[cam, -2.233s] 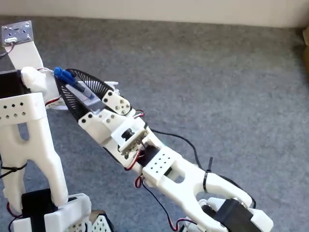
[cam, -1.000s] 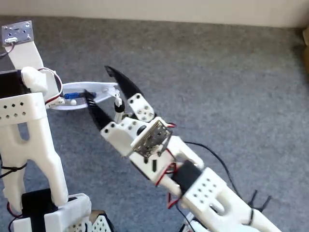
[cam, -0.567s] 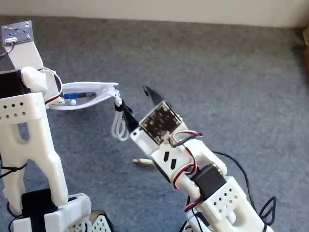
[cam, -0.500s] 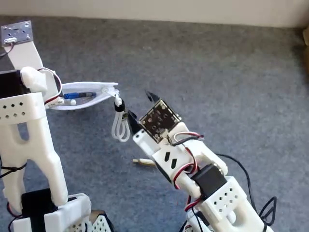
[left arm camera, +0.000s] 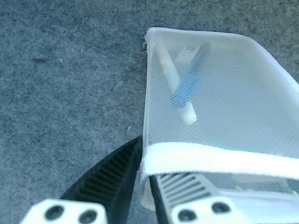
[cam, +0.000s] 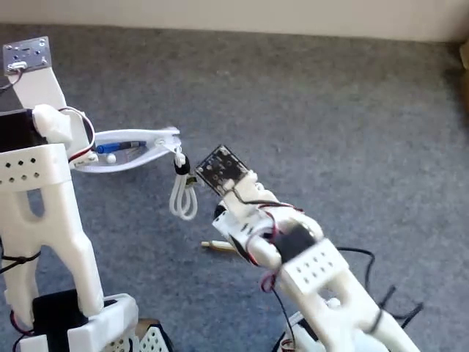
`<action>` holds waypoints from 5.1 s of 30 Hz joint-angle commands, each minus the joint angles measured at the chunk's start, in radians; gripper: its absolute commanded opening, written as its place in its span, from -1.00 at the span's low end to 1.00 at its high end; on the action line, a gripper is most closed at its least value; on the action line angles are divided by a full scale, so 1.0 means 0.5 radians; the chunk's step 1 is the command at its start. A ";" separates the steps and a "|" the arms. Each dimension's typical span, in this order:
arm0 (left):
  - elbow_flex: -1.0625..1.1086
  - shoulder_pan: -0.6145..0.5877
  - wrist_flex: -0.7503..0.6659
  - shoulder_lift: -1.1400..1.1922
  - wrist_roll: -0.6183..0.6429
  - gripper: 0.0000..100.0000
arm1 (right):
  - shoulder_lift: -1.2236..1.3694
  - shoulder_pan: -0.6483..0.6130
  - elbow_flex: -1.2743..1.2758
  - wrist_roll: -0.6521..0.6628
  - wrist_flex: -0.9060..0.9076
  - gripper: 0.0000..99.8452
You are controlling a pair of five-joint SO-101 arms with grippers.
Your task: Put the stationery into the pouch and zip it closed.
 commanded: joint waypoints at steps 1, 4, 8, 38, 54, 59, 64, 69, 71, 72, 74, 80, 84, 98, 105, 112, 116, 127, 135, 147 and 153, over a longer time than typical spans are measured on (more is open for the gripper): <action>0.005 -0.020 -0.031 0.011 0.018 -0.99 | 0.311 0.035 -0.207 0.015 0.014 -0.74; 0.008 -0.020 -0.031 0.011 0.018 -0.99 | 0.566 0.035 -0.339 0.018 0.014 -0.74; 0.008 -0.020 -0.031 0.011 0.018 -0.99 | 0.852 0.038 -0.517 0.021 0.017 -0.74; 0.011 -0.023 -0.034 0.017 0.018 -0.99 | 1.919 0.137 -1.373 0.144 0.600 -0.96; 0.011 -0.023 -0.034 0.017 0.018 -0.99 | 1.162 0.238 -1.076 0.147 0.809 -0.99; 0.011 -0.023 -0.034 0.017 0.018 -0.99 | 0.910 0.238 -0.965 0.150 0.809 -0.99; 0.011 -0.023 -0.034 0.014 0.018 -0.99 | 0.655 0.238 -0.950 0.135 0.809 -0.99; 0.011 -0.023 -0.031 0.014 0.018 -0.99 | 0.370 0.235 -0.947 0.123 0.809 -0.99; 0.011 -0.023 -0.031 0.014 0.018 -0.99 | 0.290 0.201 -0.953 0.055 0.796 -0.99; 0.011 -0.023 -0.031 0.017 0.018 -0.99 | 0.241 0.189 -0.950 0.028 0.760 -0.99; 0.011 -0.023 -0.034 0.017 0.018 -0.99 | 0.170 0.152 -0.947 -0.040 0.677 -0.99; 0.011 -0.023 -0.034 0.020 0.018 -0.99 | -0.029 0.014 -0.947 -0.282 0.493 -0.99; 0.011 -0.023 -0.034 0.020 0.018 -0.99 | -0.146 -0.044 -0.947 -0.405 0.361 -0.99; 0.011 -0.023 -0.034 0.020 0.018 -0.99 | -0.226 -0.204 -0.944 -0.792 -0.287 -0.99; 0.011 -0.023 -0.034 0.023 0.018 -0.99 | -0.222 -0.293 -0.680 -0.783 -0.971 -0.99; 0.011 -0.023 -0.034 0.023 0.018 -0.99 | -0.219 -0.416 -0.244 -0.635 -1.834 -0.99; 0.014 -0.017 -0.058 0.023 0.018 -0.99 | -0.216 -0.499 -0.133 -0.534 -2.134 -0.99; 0.014 -0.023 -0.055 0.023 0.018 -0.99 | 0.462 -0.532 -0.140 -0.196 -2.785 -0.99; 0.014 -0.023 -0.055 0.023 0.018 -0.99 | 0.799 -0.532 -0.143 0.040 -3.125 -0.99; 0.112 -0.023 -0.144 0.011 0.018 -0.99 | 0.830 -0.453 -0.133 0.052 -3.073 -0.96; 0.115 -0.023 -0.144 0.011 0.018 -0.99 | 0.812 -0.456 -0.140 0.049 -2.917 -0.59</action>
